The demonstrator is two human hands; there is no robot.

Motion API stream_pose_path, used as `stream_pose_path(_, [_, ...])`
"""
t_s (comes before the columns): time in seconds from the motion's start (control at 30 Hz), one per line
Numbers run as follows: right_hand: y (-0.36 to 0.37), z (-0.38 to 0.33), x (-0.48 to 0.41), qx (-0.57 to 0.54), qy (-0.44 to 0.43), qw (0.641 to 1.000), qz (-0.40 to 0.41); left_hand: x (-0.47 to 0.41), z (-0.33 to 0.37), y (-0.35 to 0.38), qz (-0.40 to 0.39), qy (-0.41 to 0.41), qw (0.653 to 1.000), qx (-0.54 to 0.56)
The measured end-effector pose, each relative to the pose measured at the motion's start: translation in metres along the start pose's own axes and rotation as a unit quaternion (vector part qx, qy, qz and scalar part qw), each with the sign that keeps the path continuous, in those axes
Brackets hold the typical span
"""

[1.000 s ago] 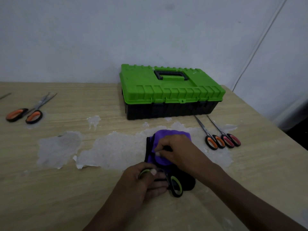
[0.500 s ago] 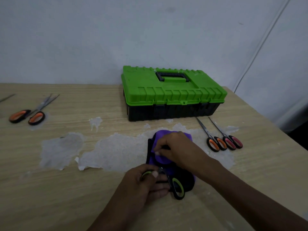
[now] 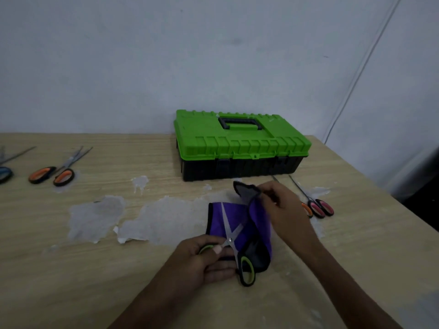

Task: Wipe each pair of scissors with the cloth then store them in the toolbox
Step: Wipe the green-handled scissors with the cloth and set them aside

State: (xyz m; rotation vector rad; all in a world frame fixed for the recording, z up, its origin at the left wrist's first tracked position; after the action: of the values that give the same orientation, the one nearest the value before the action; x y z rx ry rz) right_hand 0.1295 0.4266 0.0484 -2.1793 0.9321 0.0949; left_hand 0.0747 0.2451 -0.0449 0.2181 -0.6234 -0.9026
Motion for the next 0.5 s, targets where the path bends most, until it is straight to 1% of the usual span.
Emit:
stream_pose_path(0.07, [-0.027,0.002,0.013,-0.066,0.012,0.997,0.042,0.001,0.001,0.001,-0.004,0.003,1.0,0.001])
stream_pose_path(0.1, [-0.036,0.006,0.018,-0.119,0.031,0.991,0.058,0.002,0.002,0.001,-0.004,0.005,1.0,0.005])
stream_pose_path(0.17, [-0.05,0.015,0.029,-0.23,0.078,0.966,0.087,0.002,0.004,0.0,-0.004,0.011,1.0,0.015])
stream_pose_path(0.2, [-0.055,0.019,0.033,-0.265,0.093,0.955,0.1,0.002,0.005,0.0,-0.002,0.013,1.0,0.02])
stream_pose_path(0.3, [-0.059,0.021,0.043,-0.292,0.101,0.946,0.101,0.003,0.013,-0.003,-0.001,0.027,0.999,0.026])
stream_pose_path(0.43, [-0.044,0.018,0.054,-0.268,0.104,0.955,0.075,0.005,0.023,-0.008,0.007,0.039,0.999,0.02])
stream_pose_path(0.5, [-0.037,0.018,0.057,-0.259,0.103,0.957,0.076,0.005,0.023,-0.01,0.012,0.032,0.999,0.004])
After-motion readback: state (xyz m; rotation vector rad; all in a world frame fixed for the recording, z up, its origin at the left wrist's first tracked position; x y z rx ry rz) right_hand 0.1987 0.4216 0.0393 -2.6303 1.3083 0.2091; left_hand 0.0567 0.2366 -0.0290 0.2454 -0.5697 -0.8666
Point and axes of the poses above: each hand's wrist, its own x-axis away from the middle knuckle, its own y-axis out of the palm, z = x × y, the point moved 8 cm from there along -x, towards the middle knuckle
